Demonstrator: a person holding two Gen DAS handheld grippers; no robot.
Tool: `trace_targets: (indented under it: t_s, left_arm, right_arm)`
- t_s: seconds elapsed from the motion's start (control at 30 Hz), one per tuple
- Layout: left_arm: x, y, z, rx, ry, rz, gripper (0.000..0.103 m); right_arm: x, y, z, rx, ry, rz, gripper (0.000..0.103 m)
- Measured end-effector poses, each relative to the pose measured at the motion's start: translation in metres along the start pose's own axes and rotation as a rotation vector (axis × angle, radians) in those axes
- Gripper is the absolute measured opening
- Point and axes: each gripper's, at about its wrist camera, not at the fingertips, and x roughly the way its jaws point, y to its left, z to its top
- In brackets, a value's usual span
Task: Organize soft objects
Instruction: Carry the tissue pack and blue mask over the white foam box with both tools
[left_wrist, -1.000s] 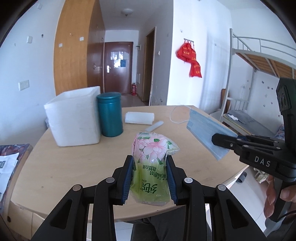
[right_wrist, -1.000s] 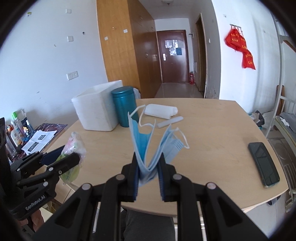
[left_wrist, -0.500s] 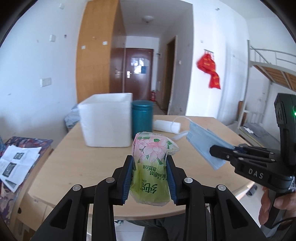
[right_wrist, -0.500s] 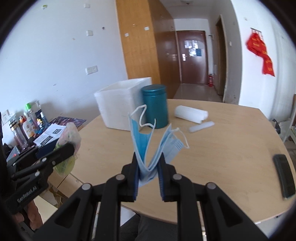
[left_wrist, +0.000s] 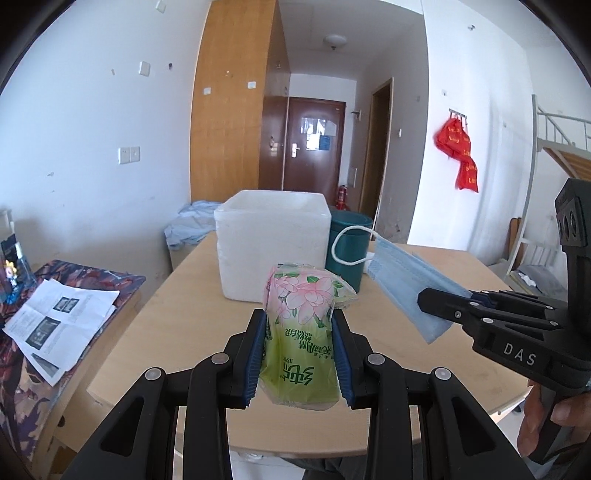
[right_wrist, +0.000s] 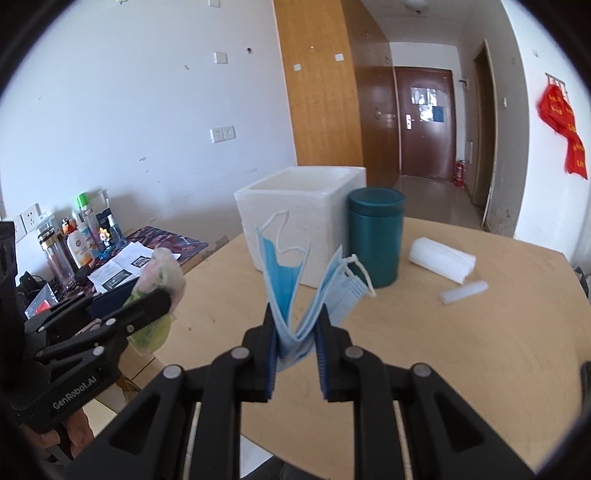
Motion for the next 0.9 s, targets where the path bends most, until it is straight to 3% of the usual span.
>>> trace_targets:
  t_s: [0.9]
  left_arm:
    - [0.070,0.025,0.081,-0.021,-0.011,0.035,0.036]
  right_arm:
    - [0.070,-0.012,0.084,-0.020,0.029,0.030,0.022]
